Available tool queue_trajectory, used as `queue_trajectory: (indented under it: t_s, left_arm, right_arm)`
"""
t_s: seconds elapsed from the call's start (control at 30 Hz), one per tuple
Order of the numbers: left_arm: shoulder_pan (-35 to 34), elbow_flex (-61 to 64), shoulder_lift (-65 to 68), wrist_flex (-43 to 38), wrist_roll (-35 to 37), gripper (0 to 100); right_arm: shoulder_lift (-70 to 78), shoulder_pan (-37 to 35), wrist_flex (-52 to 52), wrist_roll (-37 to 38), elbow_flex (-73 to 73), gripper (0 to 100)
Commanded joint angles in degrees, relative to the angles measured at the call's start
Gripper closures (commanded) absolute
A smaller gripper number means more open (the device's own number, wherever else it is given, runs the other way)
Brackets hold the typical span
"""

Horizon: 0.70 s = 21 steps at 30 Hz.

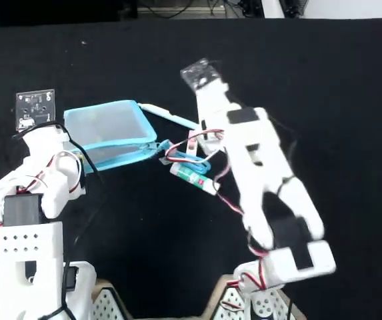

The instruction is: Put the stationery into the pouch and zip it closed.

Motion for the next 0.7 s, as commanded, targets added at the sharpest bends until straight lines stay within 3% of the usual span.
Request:
queue_trajectory:
  t_s: [0.0, 0.23, 0.37, 0.67]
  left_arm:
    - [0.57, -0.92, -0.62, 0.09, 0.26, 97]
    - [0.57, -0.92, -0.62, 0.09, 0.26, 97]
    - [0.57, -0.92, -0.62, 0.09, 0.26, 97]
    - [0.57, -0.92, -0.62, 0.00, 0.26, 97]
  right_arm:
    - [4.00, -1.58, -4.66, 3.60, -4.79, 82.5]
    - [11.47, 0.09, -6.77, 7.91, -8.13, 83.8]
    - [11.82, 1.58, -6.68, 9.76, -8.31, 99.5]
    - [-0.13, 13.19, -6.15, 7.12, -1.01, 98.8]
